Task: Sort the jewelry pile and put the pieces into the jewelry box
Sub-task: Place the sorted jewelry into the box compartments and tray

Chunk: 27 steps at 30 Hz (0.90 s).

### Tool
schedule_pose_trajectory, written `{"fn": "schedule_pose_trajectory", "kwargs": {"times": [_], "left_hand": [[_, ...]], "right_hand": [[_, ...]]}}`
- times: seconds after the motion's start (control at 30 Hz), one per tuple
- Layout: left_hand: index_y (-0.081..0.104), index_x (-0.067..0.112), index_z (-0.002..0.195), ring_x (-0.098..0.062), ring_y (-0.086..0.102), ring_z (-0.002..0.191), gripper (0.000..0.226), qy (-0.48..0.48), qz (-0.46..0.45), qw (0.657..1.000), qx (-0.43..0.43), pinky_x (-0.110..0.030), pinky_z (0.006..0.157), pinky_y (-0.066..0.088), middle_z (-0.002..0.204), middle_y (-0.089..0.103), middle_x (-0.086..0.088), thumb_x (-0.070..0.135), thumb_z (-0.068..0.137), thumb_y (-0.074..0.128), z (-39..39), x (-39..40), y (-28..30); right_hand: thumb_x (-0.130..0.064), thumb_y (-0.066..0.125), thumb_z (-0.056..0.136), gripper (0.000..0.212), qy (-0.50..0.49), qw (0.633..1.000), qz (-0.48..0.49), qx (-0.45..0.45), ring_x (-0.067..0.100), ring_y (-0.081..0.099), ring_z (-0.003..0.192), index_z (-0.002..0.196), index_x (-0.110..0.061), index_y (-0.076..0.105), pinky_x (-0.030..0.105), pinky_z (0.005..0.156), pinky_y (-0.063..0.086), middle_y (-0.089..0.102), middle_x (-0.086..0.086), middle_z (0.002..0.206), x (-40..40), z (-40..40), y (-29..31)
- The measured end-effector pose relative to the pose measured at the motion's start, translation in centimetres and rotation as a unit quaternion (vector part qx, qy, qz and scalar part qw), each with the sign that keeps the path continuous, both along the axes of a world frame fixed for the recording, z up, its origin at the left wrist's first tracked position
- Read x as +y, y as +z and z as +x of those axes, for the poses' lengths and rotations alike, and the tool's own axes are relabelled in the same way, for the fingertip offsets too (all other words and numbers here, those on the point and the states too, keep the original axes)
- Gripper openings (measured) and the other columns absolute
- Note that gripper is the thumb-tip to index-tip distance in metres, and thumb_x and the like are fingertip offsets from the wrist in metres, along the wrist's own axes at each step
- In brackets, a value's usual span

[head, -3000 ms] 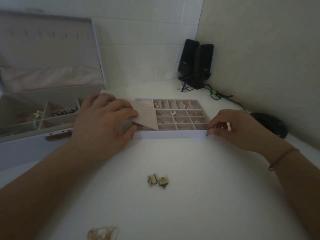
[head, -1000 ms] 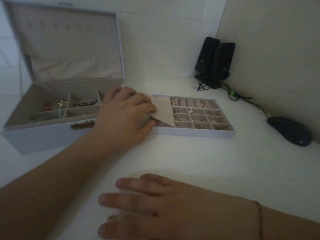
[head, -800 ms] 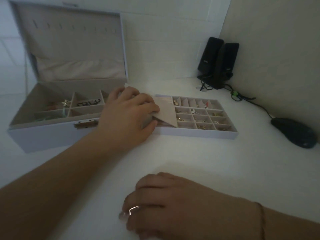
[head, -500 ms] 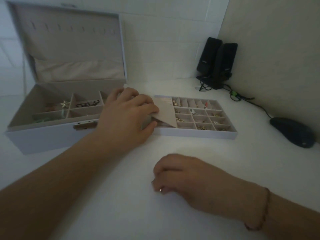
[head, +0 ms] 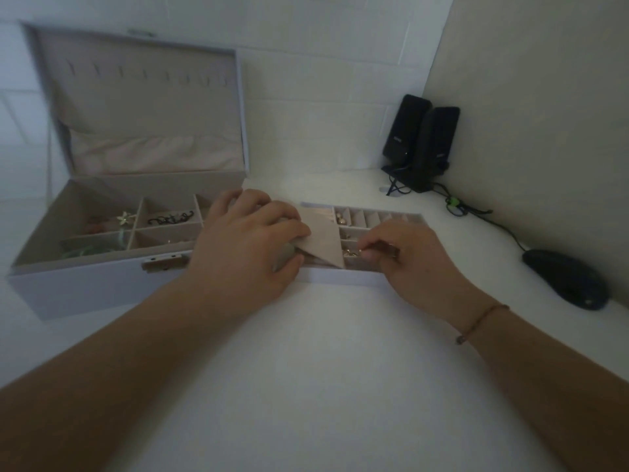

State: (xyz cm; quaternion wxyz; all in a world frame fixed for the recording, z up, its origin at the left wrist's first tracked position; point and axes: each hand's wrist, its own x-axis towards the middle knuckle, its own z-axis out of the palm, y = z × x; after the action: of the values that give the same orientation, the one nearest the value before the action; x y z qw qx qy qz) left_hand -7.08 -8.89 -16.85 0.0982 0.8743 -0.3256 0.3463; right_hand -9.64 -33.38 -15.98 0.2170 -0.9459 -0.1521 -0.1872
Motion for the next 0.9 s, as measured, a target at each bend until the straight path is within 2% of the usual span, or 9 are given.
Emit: {"fn": "schedule_pose_trajectory", "kwargs": {"times": [0.1, 0.2, 0.27, 0.4, 0.43, 0.53, 0.67, 0.77, 0.9], "left_hand": [[0.072, 0.025, 0.103, -0.031, 0.058, 0.102, 0.032, 0.006, -0.027, 1.000, 0.000, -0.047, 0.096, 0.041, 0.111, 0.069, 0.005, 0.039, 0.076, 0.062, 0.0, 0.0, 0.0], [0.073, 0.024, 0.103, -0.032, 0.058, 0.103, 0.032, 0.012, -0.044, 0.999, -0.002, -0.048, 0.095, 0.042, 0.115, 0.068, 0.003, 0.037, 0.075, 0.065, 0.0, 0.0, 0.0], [0.073, 0.024, 0.104, -0.032, 0.057, 0.104, 0.032, 0.008, -0.053, 0.999, 0.001, -0.048, 0.095, 0.042, 0.116, 0.067, 0.003, 0.036, 0.075, 0.065, 0.0, -0.1, -0.1], [0.073, 0.025, 0.104, -0.032, 0.057, 0.103, 0.032, 0.010, -0.044, 0.999, -0.002, -0.047, 0.094, 0.042, 0.115, 0.068, 0.004, 0.037, 0.076, 0.064, 0.2, -0.1, -0.2], [0.073, 0.025, 0.104, -0.032, 0.058, 0.102, 0.032, 0.009, -0.042, 0.999, -0.005, -0.047, 0.094, 0.042, 0.115, 0.068, 0.004, 0.037, 0.076, 0.065, 0.2, -0.1, -0.3], [0.073, 0.024, 0.103, -0.032, 0.059, 0.101, 0.031, 0.007, -0.043, 0.999, -0.011, -0.046, 0.094, 0.042, 0.114, 0.068, 0.004, 0.036, 0.075, 0.066, 0.2, -0.1, -0.2], [0.073, 0.022, 0.105, -0.032, 0.058, 0.103, 0.033, 0.006, -0.051, 0.999, -0.009, -0.047, 0.093, 0.044, 0.116, 0.067, 0.002, 0.035, 0.074, 0.068, 0.2, 0.0, -0.3], [0.073, 0.021, 0.106, -0.032, 0.056, 0.106, 0.038, 0.019, -0.072, 0.997, -0.018, -0.045, 0.092, 0.041, 0.120, 0.066, 0.000, 0.038, 0.072, 0.069, -0.1, -0.1, 0.0], [0.059, 0.025, 0.128, -0.034, 0.041, 0.117, 0.067, 0.106, -0.088, 0.990, -0.007, -0.045, 0.090, 0.035, 0.138, 0.048, -0.008, 0.053, 0.068, 0.066, -0.9, -0.2, 0.8]], "right_hand": [[-0.015, 0.066, 0.086, 0.013, 0.029, 0.999, -0.036, 0.006, -0.005, 0.051, 0.076, 0.092, -0.024, 0.073, 0.020, 0.083, 0.037, 0.059, -0.022, 0.083, -0.3, -0.5, 0.1], [-0.006, 0.063, 0.088, 0.025, 0.031, 0.997, 0.070, -0.003, -0.002, 0.059, 0.082, 0.090, -0.028, 0.072, 0.007, 0.079, 0.042, 0.065, -0.023, 0.087, -1.8, -1.1, 1.3], [0.002, 0.060, 0.087, 0.038, 0.012, 0.992, 0.127, -0.004, 0.004, 0.065, 0.082, 0.085, -0.035, 0.069, 0.012, 0.074, 0.050, 0.069, -0.020, 0.088, -3.6, -1.3, 1.9], [-0.013, 0.065, 0.084, 0.025, 0.012, 1.000, -0.009, 0.015, -0.006, 0.057, 0.079, 0.082, -0.038, 0.069, 0.008, 0.073, 0.042, 0.065, -0.019, 0.084, -5.4, -1.6, 1.5], [-0.025, 0.061, 0.084, 0.015, 0.029, 0.997, -0.063, 0.021, -0.007, 0.053, 0.080, 0.086, -0.036, 0.070, 0.011, 0.075, 0.042, 0.063, -0.021, 0.085, -5.2, -1.8, 1.3], [-0.045, 0.049, 0.085, 0.025, 0.066, 0.982, -0.172, 0.028, 0.009, 0.053, 0.084, 0.092, -0.032, 0.070, 0.032, 0.072, 0.047, 0.064, -0.017, 0.090, -4.8, -1.7, 0.8], [-0.053, 0.047, 0.082, 0.026, 0.042, 0.979, -0.198, -0.017, 0.011, 0.051, 0.085, 0.083, -0.034, 0.066, 0.035, 0.072, 0.046, 0.064, -0.018, 0.083, -5.3, -1.7, 0.9], [-0.057, 0.048, 0.083, 0.032, 0.059, 0.983, -0.174, -0.015, 0.007, 0.048, 0.089, 0.097, -0.034, 0.065, 0.030, 0.074, 0.044, 0.063, -0.017, 0.092, -5.3, -1.5, 0.6], [-0.060, 0.047, 0.084, 0.035, 0.073, 0.980, -0.182, -0.028, 0.003, 0.045, 0.089, 0.101, -0.035, 0.065, 0.027, 0.074, 0.043, 0.061, -0.021, 0.092, -5.2, -1.3, 0.3]]}}
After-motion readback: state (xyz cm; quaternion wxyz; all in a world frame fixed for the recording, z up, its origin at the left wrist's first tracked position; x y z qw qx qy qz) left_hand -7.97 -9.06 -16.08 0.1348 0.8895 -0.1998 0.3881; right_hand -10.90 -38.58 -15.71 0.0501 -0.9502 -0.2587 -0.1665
